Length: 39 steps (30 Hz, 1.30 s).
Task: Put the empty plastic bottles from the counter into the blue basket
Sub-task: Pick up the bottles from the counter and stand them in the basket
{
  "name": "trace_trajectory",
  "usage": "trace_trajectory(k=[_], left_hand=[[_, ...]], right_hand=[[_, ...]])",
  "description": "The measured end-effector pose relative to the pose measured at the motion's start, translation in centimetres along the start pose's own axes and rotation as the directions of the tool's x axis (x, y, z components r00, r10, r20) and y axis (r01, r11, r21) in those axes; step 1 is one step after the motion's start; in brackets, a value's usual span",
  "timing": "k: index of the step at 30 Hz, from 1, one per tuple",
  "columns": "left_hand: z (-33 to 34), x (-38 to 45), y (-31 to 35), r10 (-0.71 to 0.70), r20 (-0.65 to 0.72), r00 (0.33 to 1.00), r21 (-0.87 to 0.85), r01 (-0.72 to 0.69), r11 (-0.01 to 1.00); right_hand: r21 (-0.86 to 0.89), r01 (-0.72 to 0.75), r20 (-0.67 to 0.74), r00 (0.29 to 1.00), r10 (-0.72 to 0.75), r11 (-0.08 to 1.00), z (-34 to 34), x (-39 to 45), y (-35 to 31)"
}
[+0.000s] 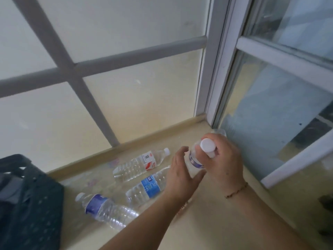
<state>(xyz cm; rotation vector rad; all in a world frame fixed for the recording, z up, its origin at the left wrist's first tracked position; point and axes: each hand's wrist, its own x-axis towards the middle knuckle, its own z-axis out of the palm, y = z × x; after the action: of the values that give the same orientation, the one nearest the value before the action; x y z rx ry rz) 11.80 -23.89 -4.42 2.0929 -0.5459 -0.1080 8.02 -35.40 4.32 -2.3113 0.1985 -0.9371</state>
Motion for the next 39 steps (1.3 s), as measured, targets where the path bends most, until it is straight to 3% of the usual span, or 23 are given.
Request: trace_trajectory(k=[4,7,9,12,16,19,23,25,28,33,39], left_hand=[[-4.1,-1.8,2.2,0.087,-0.047,0.995,-0.257,-0.096,0.962],[-10.0,-4.0,3.0,0.093,-0.205,0.974,-0.317,-0.156,0.936],[-14.6,-5.6,2.3,0.074,-0.282,0.957,-0.269,-0.153,0.951],[-21.9,-7.9,1.2,0.073,-0.368,0.927,-0.180,-0.148,0.972],[-30.9,-11.3,-0.3,0.223,-0.604,0.765,-0.018,-0.293,0.956],[-36.9,-14.7,-2.5,0.227,-0.693,0.684,0.134,-0.188,0.973],[-43.9,-19.2,-7.8,0.067,-0.695,0.716,0.312,0.216,0.925],[-46.1,-21.1,-9.6,-0.080,-0.677,0.732,0.259,0.339,0.905],[-48.2,-23.0,-12.4,-0.220,-0.693,0.686,0.190,0.469,0.862],[-49.9,-23.9,-16.8,-0.361,-0.661,0.659,0.296,0.670,0.681],[-50.5,-23.4,-20.0,-0.451,-0.596,0.664,0.353,0.721,0.596]], right_hand=[[0.121,0.179,-0.019,0.984,-0.178,0.976,-1.8,2.1,-6.7],[0.372,0.141,0.008,0.988,-0.155,0.917,-1.7,2.9,-11.6],[0.493,0.093,0.139,0.973,-0.183,0.865,-0.6,3.3,-15.6],[0.498,0.146,0.350,0.868,-0.352,0.855,1.6,3.2,-21.8],[0.518,0.263,0.464,0.713,-0.526,0.814,6.2,1.4,-29.7],[0.633,0.215,0.455,0.674,-0.582,0.744,10.6,0.1,-35.2],[0.600,0.195,0.536,0.623,-0.570,0.776,18.1,-2.8,-40.9],[0.528,0.191,0.608,0.595,-0.526,0.827,22.2,-5.2,-42.7],[0.403,0.195,0.699,0.565,-0.438,0.894,27.8,-8.8,-44.4],[0.251,0.223,0.795,0.508,-0.332,0.942,33.8,-12.2,-45.9],[0.162,0.247,0.837,0.478,-0.266,0.955,37.3,-13.2,-46.2]])
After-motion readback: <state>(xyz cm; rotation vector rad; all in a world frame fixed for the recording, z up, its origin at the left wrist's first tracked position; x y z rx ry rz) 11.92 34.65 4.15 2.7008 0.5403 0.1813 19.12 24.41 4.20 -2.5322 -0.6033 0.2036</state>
